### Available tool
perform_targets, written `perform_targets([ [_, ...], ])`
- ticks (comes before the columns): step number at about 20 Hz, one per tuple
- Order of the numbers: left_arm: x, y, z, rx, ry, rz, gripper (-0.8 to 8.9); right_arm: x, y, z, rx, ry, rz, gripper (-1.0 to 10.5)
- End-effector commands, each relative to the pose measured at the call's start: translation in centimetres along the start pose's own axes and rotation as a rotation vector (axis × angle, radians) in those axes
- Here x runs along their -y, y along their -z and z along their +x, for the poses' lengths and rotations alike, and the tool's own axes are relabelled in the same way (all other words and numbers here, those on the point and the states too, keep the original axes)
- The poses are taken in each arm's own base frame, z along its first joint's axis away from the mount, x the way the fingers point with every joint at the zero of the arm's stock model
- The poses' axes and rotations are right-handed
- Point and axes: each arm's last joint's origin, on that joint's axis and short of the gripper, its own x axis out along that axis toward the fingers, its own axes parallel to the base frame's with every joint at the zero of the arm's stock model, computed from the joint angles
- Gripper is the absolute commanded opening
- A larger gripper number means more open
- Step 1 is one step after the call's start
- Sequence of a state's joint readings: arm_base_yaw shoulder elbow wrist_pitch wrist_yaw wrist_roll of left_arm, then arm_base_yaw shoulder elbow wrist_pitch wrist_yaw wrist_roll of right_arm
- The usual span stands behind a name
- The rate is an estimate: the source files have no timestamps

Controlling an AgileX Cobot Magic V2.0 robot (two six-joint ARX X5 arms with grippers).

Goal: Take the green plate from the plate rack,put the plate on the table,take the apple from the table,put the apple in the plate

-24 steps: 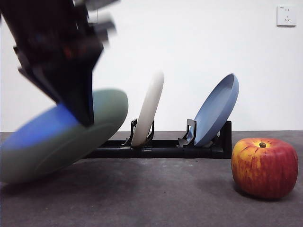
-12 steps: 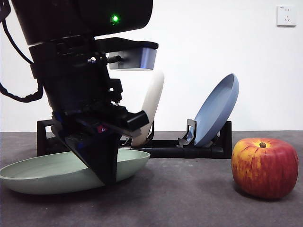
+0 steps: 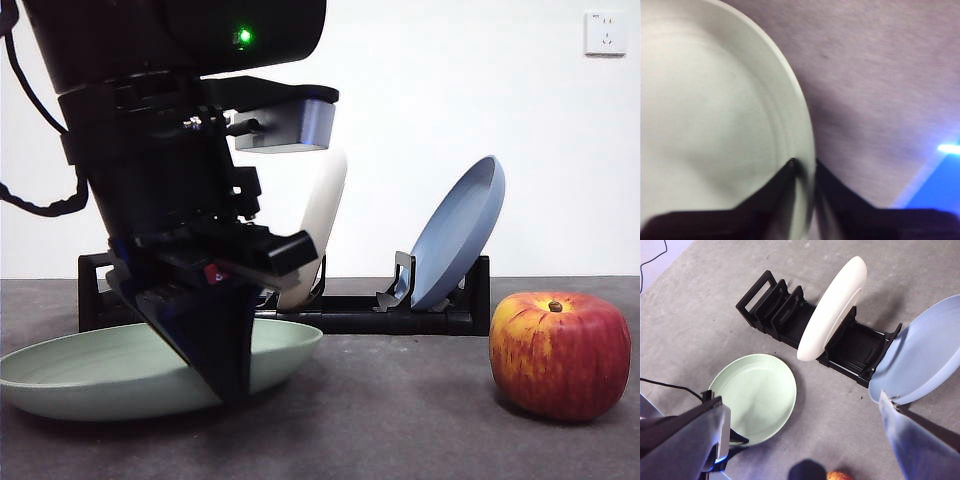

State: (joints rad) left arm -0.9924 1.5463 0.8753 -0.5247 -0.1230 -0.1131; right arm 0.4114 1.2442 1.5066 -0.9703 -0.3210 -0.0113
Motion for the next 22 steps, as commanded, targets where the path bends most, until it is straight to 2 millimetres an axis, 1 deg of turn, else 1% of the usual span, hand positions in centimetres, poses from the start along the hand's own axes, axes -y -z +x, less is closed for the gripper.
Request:
perform_targets([
  [1, 0.6, 1.3, 1.1, -0.102, 0.087, -0.078, 2.27, 0.0, -0.1, 0.0, 0.007, -0.001, 0.005, 6.0],
  [8, 0.5, 1.2, 0.4, -0.077, 0.090, -0.088, 2.30, 0.0, -0.1, 0.0, 0.007, -0.002, 0.008, 6.0],
  [11, 0.4, 1.0, -0.7, -0.035, 0.093, -0.091, 2.30, 0.0, -0.1, 0.0, 0.007, -0.002, 0.008, 6.0],
  [13, 0.1, 0.7, -2.1, 0.028, 0.059, -0.096, 2.30, 0.0, -0.1, 0.0, 0.005, -0.002, 0.008, 6.0],
  [14, -0.1, 0.5, -3.3, 0.074, 0.039, -0.101, 2.30, 0.0, -0.1, 0.0, 0.000, -0.002, 0.010, 6.0],
  [15, -0.4, 0.2, -5.0, 0.128, 0.007, -0.109, 2.30, 0.0, 0.0, 0.0, -0.008, -0.002, 0.012, 6.0],
  [16, -0.7, 0.0, -6.8, 0.174, -0.023, -0.115, 2.30, 0.0, 0.2, 0.0, -0.023, -0.001, 0.014, 6.0],
  [17, -1.1, -0.2, -9.1, 0.228, -0.060, -0.120, 2.30, -0.1, 0.4, 0.0, -0.046, -0.002, 0.020, 6.0],
  [20, -2.6, -0.2, -17.6, 0.438, -0.166, -0.146, 2.30, -0.1, 1.5, -0.1, -0.160, 0.002, 0.013, 5.9],
  [22, -3.5, 0.5, -23.4, 0.596, -0.196, -0.169, 2.29, 0.0, 2.3, -0.3, -0.241, 0.039, 0.016, 5.9],
])
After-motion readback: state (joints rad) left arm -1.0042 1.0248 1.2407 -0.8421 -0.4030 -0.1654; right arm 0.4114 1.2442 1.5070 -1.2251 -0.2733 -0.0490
